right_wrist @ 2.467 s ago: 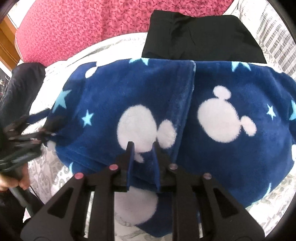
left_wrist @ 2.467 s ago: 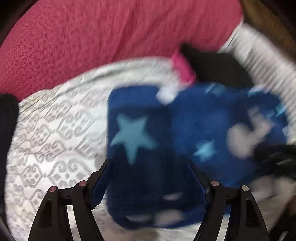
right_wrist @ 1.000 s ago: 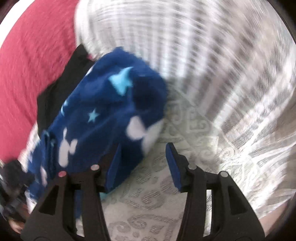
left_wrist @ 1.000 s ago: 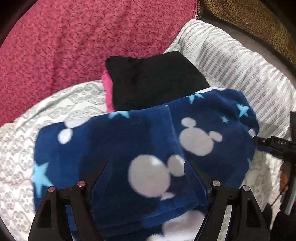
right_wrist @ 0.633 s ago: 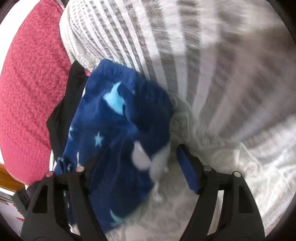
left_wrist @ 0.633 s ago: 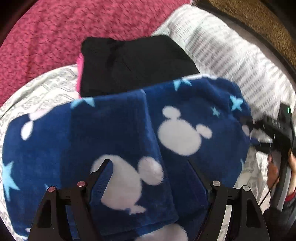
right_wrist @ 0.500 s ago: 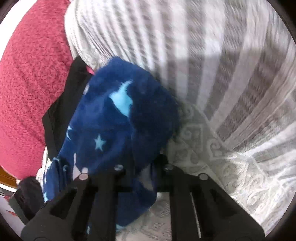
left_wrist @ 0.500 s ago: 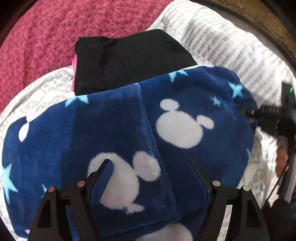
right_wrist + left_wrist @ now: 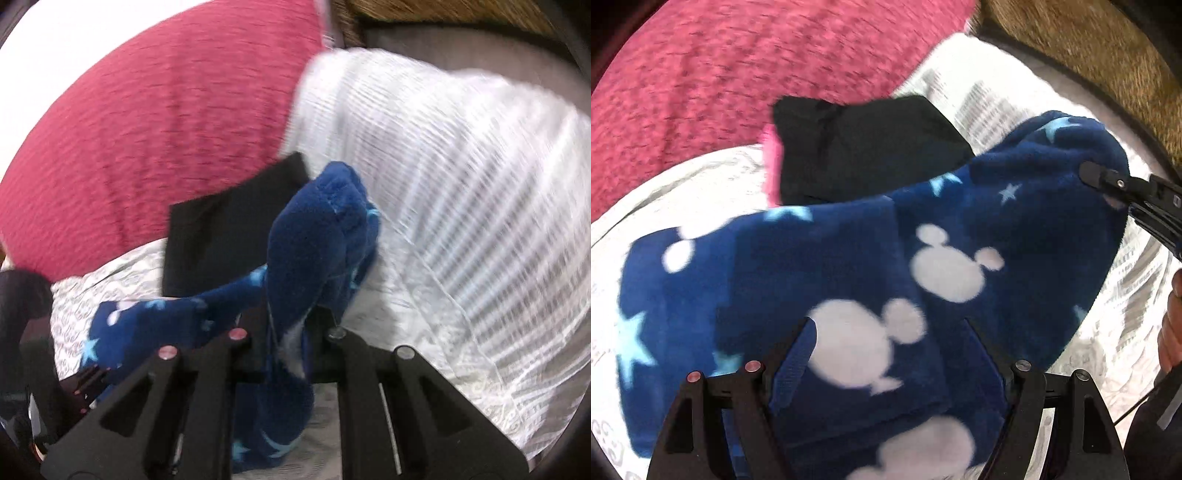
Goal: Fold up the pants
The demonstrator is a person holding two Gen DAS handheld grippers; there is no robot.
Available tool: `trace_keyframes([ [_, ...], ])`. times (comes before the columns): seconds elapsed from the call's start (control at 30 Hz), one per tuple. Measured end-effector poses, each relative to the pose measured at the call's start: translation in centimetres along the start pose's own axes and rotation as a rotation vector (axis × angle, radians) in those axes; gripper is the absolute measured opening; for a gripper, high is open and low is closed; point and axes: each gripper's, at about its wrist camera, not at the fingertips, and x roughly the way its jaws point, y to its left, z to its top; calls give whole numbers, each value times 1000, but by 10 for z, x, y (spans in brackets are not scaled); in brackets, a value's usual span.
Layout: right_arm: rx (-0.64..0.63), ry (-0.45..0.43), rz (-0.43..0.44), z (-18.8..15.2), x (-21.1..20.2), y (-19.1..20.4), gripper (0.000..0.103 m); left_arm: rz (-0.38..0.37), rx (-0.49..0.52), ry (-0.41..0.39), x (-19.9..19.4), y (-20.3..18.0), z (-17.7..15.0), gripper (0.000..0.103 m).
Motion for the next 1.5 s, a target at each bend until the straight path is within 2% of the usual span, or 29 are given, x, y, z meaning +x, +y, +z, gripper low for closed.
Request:
trace_keyframes([
  [0.1, -112, -26, 30, 1, -7, 46, 14, 32, -68, -46, -24, 34, -7, 81],
  [0.17, -209, -44, 58, -2, -8, 81, 14, 80, -122, -65, -40, 65, -14, 81],
  [0.3, -453, -47, 105, -27, 2, 168, 14, 140, -231, -83, -63, 122, -35, 81],
  [0.43, -677, 7, 159, -78, 29, 245, 14, 170, -345, -111, -88, 169, -63, 81],
  [0.53, -766, 77, 194, -111, 51, 277, 14, 201, -424, -142, -107, 200, -81, 81],
  [0.63, -841, 136, 185, -138, 71, 295, 14, 215, -483, -146, -115, 221, -93, 81],
  [0.77, -887, 138, 199, -149, 68, 298, 17, 199, -492, -158, -120, 228, -97, 81],
  [0.87, -892, 165, 246, -151, 65, 296, 21, 152, -473, -175, -121, 221, -88, 81],
  [0.93, -884, 202, 314, -150, 59, 293, 36, 137, -447, -184, -121, 212, -78, 81],
  [1.03, -783, 247, 406, -133, 38, 267, 41, 120, -374, -183, -117, 192, -59, 81],
  [1.13, -641, 261, 435, -102, 24, 226, 48, 102, -290, -174, -111, 169, -42, 81],
  [1.17, -606, 254, 421, -93, 22, 215, 51, 97, -259, -168, -107, 160, -35, 81],
  [1.23, -510, 230, 335, -73, 25, 180, 60, 83, -208, -159, -99, 146, -23, 81],
  [1.33, -372, 264, 218, -56, 45, 141, 60, 64, -122, -117, -79, 125, -5, 81],
  [1.43, -241, 352, 211, -62, 65, 111, 60, 148, -69, -28, -50, 116, 4, 81],
  [1.5, -218, 386, 205, -70, 75, 105, 60, 188, -64, 34, -34, 116, 3, 64],
])
